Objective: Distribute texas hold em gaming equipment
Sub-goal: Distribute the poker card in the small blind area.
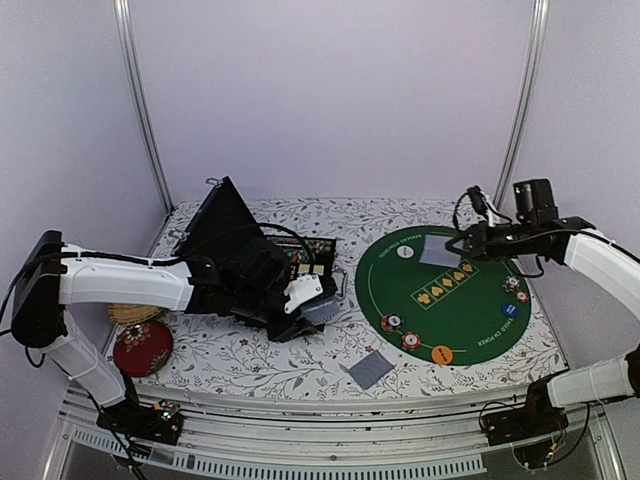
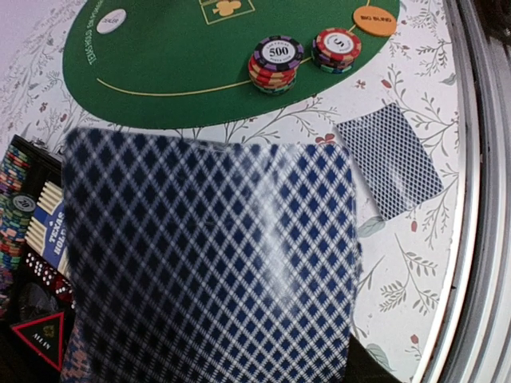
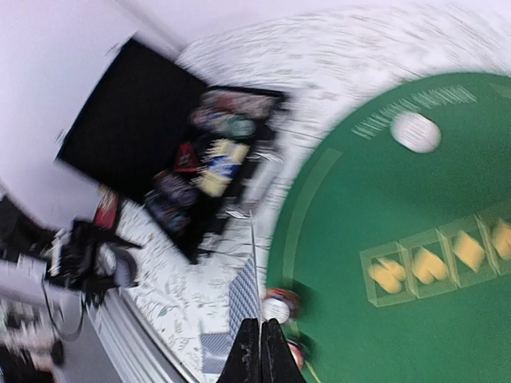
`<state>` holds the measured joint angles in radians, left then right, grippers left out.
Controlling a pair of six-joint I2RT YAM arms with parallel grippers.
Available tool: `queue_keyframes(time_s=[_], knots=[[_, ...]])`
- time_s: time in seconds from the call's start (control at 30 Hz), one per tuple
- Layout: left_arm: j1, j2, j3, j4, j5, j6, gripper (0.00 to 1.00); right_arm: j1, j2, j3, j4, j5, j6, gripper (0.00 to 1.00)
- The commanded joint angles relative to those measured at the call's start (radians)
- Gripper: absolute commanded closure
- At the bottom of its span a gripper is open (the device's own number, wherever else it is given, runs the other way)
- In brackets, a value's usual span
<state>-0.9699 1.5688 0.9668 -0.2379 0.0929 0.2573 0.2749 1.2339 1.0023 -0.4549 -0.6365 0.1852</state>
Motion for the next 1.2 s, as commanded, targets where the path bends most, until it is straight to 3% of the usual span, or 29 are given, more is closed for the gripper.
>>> queue_keyframes(time_s=[0.0,0.17,0.33,0.57,0.93,1.0,1.07,1.1,1.17], knots=[[0.013,0.000,-0.001,0.050,0.000,-0.010,0.48,-0.268,-0.073,-0.194,-0.106,-0.100,0.091,0.98],[0.013,-0.004,-0.006,0.068,0.002,0.010,0.48,-0.496,-0.146,-0.382,-0.082,-0.109,0.155,0.98],[0.014,-0.016,-0.013,0.087,0.034,0.043,0.48,-0.647,-0.158,-0.518,0.009,-0.106,0.228,0.98],[0.021,-0.018,-0.018,0.090,0.045,0.064,0.48,-0.653,-0.129,-0.514,-0.004,0.056,0.231,0.98],[0.033,-0.009,-0.008,0.091,0.049,0.078,0.48,-0.654,-0.152,-0.502,-0.028,0.161,0.243,0.97],[0.035,-0.009,-0.007,0.090,0.049,0.081,0.48,-0.653,-0.157,-0.497,-0.037,0.186,0.248,0.86],[0.037,-0.009,-0.007,0.087,0.049,0.082,0.48,-0.654,-0.162,-0.492,-0.047,0.231,0.257,0.59],[0.036,-0.009,-0.006,0.086,0.048,0.083,0.48,-0.653,-0.170,-0.489,-0.055,0.252,0.262,0.50],[0.039,-0.011,-0.007,0.082,0.048,0.083,0.48,-0.653,-0.198,-0.480,-0.070,0.303,0.279,0.41]])
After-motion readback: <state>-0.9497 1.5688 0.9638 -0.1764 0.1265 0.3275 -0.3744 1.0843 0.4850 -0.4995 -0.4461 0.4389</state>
